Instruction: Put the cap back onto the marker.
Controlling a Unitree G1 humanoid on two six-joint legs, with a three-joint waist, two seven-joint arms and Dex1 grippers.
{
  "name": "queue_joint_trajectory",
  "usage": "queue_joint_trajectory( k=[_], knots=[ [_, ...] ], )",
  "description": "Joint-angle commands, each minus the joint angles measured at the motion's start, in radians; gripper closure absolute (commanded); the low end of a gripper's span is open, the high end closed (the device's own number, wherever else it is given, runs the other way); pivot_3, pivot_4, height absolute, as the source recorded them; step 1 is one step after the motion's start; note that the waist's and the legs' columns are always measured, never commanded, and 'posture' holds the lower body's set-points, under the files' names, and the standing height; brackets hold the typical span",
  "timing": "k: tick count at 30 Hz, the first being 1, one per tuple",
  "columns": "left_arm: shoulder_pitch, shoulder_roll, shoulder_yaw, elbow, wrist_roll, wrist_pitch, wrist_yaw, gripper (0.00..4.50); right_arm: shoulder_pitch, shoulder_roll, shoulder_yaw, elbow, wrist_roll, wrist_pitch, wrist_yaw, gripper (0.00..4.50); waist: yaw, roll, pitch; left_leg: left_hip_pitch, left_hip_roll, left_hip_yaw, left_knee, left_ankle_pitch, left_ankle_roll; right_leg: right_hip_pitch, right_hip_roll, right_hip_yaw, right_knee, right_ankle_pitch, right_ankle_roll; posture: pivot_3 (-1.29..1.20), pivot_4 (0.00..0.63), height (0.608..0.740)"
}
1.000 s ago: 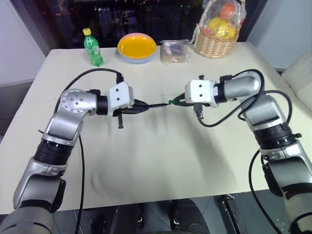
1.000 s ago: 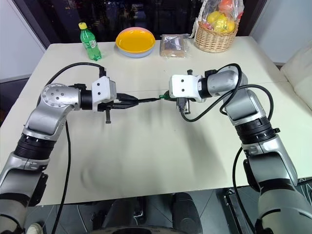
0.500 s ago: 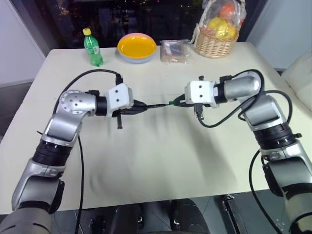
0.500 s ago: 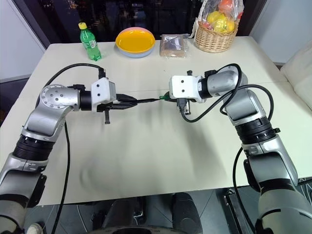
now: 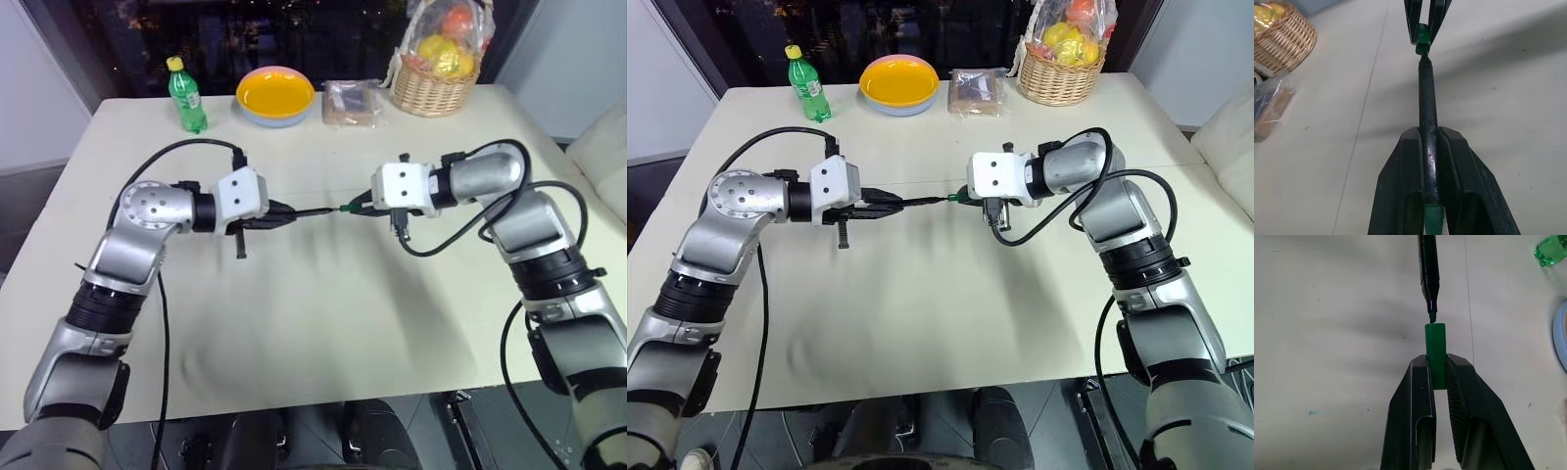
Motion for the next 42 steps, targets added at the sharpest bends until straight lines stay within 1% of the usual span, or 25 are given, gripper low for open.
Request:
queue_joint_trajectory(
  k=[1, 17, 24, 34, 42],
  knots=[
    [-0.005, 0.0, 0.009, -0.032, 0.006, -0.013, 0.011, 4.5, -0.019, -0.002, -0.012, -0.041, 0.015, 0.005, 0.001, 4.44, 0.0, 0.0, 0.0, 0.0, 0.0, 0.0, 0.0, 0.0, 0.0, 0.0, 0.0, 0.0, 0.0, 0.0, 0.0, 0.0, 0.15, 0.74],
    [-0.014, -0.016, -0.004, -0.029, 0.014, -0.024, 0.019, 4.5, -0.007, 0.006, 0.003, -0.112, 0.028, 0.058, 0.011, 4.44, 0.0, 0.0, 0.0, 0.0, 0.0, 0.0, 0.0, 0.0, 0.0, 0.0, 0.0, 0.0, 0.0, 0.0, 0.0, 0.0, 0.15, 0.74],
    [-0.022, -0.027, -0.01, -0.024, 0.034, -0.055, 0.023, 4.5, -0.019, 0.025, 0.021, -0.106, 0.019, 0.066, 0.002, 4.44, 0.0, 0.0, 0.0, 0.0, 0.0, 0.0, 0.0, 0.0, 0.0, 0.0, 0.0, 0.0, 0.0, 0.0, 0.0, 0.0, 0.15, 0.74],
    [-0.006, -0.045, -0.008, 0.007, 0.103, -0.17, 0.062, 4.5, -0.056, 0.058, 0.038, -0.062, 0.009, 0.07, 0.013, 4.44, 0.0, 0.0, 0.0, 0.0, 0.0, 0.0, 0.0, 0.0, 0.0, 0.0, 0.0, 0.0, 0.0, 0.0, 0.0, 0.0, 0.15, 0.74],
    [0.014, -0.075, 0.002, 0.039, 0.138, -0.244, 0.115, 4.5, -0.057, 0.084, 0.047, -0.082, 0.01, 0.104, 0.024, 4.44, 0.0, 0.0, 0.0, 0.0, 0.0, 0.0, 0.0, 0.0, 0.0, 0.0, 0.0, 0.0, 0.0, 0.0, 0.0, 0.0, 0.15, 0.74]
  ],
)
